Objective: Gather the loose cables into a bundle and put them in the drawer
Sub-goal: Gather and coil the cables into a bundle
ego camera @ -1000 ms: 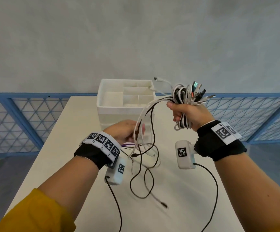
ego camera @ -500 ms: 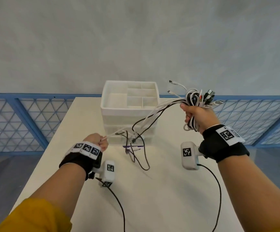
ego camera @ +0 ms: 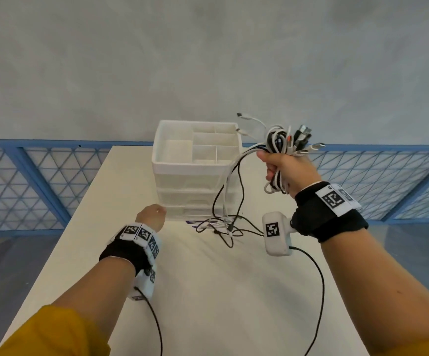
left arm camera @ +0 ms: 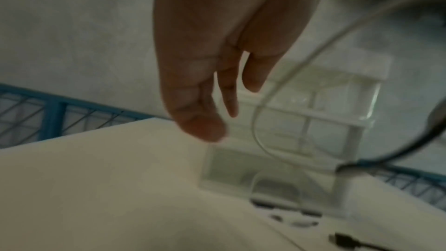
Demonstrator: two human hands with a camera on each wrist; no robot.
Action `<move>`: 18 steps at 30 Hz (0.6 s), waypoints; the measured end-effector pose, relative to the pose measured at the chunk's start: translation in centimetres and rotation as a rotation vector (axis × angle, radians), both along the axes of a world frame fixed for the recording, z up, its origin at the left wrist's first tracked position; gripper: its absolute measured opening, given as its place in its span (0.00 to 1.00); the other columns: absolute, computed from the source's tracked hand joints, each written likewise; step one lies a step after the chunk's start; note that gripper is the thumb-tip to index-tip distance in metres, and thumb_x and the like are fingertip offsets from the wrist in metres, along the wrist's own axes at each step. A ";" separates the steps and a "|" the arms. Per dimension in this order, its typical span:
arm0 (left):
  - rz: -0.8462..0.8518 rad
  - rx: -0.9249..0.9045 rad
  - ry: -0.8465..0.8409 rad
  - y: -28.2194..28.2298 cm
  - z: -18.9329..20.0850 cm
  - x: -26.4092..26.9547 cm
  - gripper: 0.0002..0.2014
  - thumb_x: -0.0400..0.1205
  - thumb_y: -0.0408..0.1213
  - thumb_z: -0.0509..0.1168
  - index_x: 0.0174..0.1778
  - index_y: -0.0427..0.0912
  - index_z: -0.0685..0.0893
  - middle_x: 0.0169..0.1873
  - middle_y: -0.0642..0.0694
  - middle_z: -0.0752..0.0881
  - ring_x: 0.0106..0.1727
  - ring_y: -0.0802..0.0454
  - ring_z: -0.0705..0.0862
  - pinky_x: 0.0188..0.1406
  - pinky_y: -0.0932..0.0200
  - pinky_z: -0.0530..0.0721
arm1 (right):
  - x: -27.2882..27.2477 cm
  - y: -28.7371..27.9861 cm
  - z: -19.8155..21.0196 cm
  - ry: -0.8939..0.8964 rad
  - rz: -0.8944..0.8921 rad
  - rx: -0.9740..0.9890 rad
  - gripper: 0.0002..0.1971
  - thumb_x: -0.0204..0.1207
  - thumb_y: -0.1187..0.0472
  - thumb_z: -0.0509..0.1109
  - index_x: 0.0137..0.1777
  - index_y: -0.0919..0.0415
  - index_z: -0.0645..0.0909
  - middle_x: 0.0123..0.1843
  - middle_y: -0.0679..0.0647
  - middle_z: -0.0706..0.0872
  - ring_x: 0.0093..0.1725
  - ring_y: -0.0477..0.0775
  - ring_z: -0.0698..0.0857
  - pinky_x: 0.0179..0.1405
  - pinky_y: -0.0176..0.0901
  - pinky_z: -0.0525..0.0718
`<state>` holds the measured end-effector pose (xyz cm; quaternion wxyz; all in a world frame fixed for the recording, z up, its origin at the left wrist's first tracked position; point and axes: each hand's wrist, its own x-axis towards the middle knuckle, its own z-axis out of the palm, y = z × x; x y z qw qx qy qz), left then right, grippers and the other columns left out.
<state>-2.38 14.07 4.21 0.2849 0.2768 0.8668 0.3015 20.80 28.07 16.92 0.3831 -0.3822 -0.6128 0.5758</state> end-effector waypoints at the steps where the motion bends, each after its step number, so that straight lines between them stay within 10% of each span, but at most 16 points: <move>1: -0.100 0.039 0.087 0.3 0.8 0.5 0.17 0.83 0.35 0.53 0.66 0.38 0.78 0.65 0.35 0.79 0.63 0.37 0.79 0.61 0.53 0.75 | -0.2 -0.3 0.1 -0.023 0.024 0.015 0.13 0.70 0.62 0.73 0.27 0.58 0.74 0.17 0.46 0.73 0.19 0.48 0.73 0.23 0.38 0.74; 7: -0.763 0.160 0.071 2.2 4.3 4.5 0.19 0.78 0.29 0.59 0.62 0.51 0.81 0.62 0.46 0.79 0.66 0.49 0.75 0.72 0.56 0.68 | -0.6 -0.9 0.7 -0.101 0.059 0.070 0.17 0.70 0.61 0.73 0.24 0.59 0.70 0.20 0.53 0.71 0.22 0.52 0.71 0.30 0.43 0.73; 11: -0.868 0.143 0.352 2.8 3.9 5.1 0.21 0.80 0.27 0.59 0.66 0.51 0.79 0.53 0.47 0.71 0.54 0.53 0.71 0.66 0.57 0.72 | 0.0 -0.9 0.9 -0.091 0.069 0.066 0.16 0.71 0.63 0.72 0.25 0.58 0.70 0.21 0.51 0.70 0.20 0.48 0.72 0.24 0.37 0.75; 14: -0.969 0.229 0.480 3.5 2.9 5.9 0.27 0.76 0.19 0.55 0.64 0.51 0.81 0.69 0.46 0.71 0.64 0.51 0.72 0.72 0.53 0.70 | 0.1 -1.0 1.0 -0.124 0.072 0.085 0.18 0.71 0.61 0.72 0.23 0.58 0.69 0.21 0.53 0.70 0.20 0.49 0.72 0.24 0.37 0.74; 18: -1.039 0.234 0.323 3.4 2.9 7.3 0.18 0.77 0.27 0.63 0.63 0.45 0.82 0.60 0.54 0.82 0.58 0.54 0.75 0.63 0.60 0.70 | 0.2 -0.6 1.2 -0.076 0.062 0.071 0.14 0.70 0.63 0.72 0.28 0.60 0.71 0.23 0.54 0.69 0.20 0.48 0.72 0.23 0.37 0.75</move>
